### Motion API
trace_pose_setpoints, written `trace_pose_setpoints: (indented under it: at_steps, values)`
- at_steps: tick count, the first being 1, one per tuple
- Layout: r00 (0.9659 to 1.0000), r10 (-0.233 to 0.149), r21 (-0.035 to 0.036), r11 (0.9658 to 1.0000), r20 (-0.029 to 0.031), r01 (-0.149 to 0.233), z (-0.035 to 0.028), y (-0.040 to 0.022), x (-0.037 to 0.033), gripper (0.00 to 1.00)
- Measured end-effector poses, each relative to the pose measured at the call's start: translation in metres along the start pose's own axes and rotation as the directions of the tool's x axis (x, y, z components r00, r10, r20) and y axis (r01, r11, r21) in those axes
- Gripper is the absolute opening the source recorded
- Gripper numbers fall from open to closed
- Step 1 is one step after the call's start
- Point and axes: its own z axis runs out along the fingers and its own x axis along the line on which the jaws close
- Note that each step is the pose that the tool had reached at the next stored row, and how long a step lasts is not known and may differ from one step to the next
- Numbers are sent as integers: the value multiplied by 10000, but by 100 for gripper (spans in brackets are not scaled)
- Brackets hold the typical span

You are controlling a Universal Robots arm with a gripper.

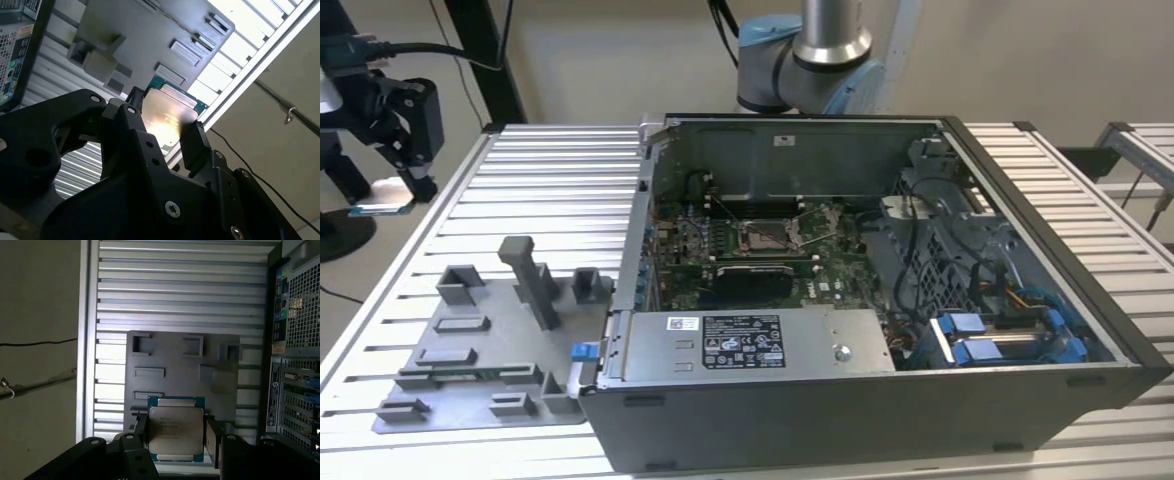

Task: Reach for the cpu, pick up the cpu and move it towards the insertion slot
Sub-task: 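Pick up the cpu and move it towards the insertion slot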

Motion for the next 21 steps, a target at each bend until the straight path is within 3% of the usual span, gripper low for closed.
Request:
trace_pose_setpoints:
  at_steps: [9,21]
  values:
    - [10000,1,-1,10000,-5,-1,-1,-2,-96,0]
    - [10000,2,-2,10000,-34,-2,-2,-5,-292,0]
